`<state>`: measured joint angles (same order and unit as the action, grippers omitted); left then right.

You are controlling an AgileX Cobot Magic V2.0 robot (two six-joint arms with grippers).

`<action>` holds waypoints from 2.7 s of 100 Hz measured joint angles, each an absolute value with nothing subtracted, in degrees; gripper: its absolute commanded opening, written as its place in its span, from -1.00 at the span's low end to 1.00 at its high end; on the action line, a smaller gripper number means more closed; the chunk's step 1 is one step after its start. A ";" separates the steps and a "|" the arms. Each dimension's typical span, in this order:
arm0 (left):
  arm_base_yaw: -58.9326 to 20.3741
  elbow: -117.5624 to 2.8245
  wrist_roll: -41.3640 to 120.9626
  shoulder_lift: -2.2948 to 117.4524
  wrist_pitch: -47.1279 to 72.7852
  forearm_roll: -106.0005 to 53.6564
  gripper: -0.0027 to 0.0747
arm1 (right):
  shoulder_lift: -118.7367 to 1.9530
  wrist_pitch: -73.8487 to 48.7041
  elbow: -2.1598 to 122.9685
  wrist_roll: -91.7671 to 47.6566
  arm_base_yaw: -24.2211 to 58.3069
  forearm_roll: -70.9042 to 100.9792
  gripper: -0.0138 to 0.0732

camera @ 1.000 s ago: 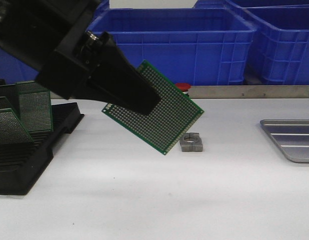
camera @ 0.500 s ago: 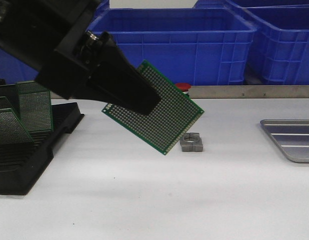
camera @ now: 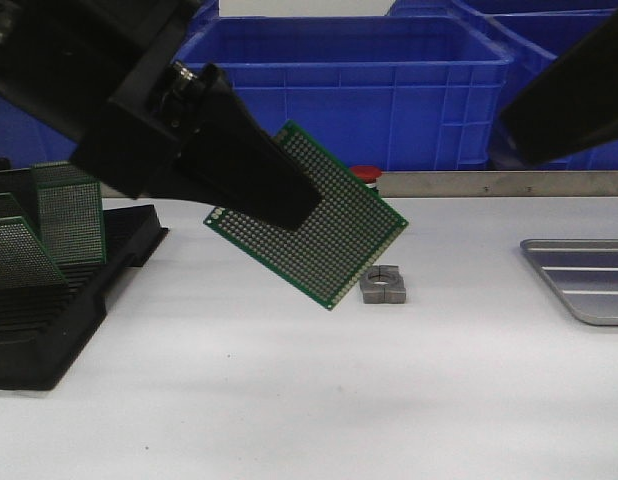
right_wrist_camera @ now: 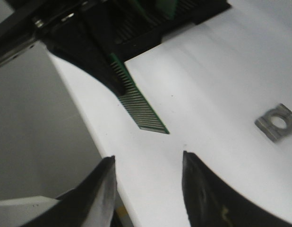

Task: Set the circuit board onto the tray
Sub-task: 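Move the right gripper to the board and grasp its free edge, then release the board from the left gripper, right gripper pulls it away, then lower the board onto the silver tray and open the right gripper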

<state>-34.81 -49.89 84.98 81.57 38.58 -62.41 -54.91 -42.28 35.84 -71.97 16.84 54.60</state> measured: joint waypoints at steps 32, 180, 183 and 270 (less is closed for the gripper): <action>-34.81 -49.89 84.98 81.57 38.58 -62.41 -0.98 | -66.13 -38.68 39.89 -86.53 21.54 58.92 0.14; -34.50 -49.89 85.18 81.42 33.19 -54.74 0.27 | -80.78 -45.44 46.63 -88.71 17.00 60.31 -0.96; -34.04 -49.89 85.18 81.15 32.55 -54.64 0.27 | -80.78 -45.69 46.63 -88.33 15.52 60.31 -0.96; -31.96 -49.89 85.18 80.27 30.54 -54.64 0.26 | -95.86 -22.23 46.63 -77.98 -9.33 66.09 -0.95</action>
<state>-31.96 -49.89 85.18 80.27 30.54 -54.64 -95.86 -22.23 46.63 -77.98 -9.33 66.09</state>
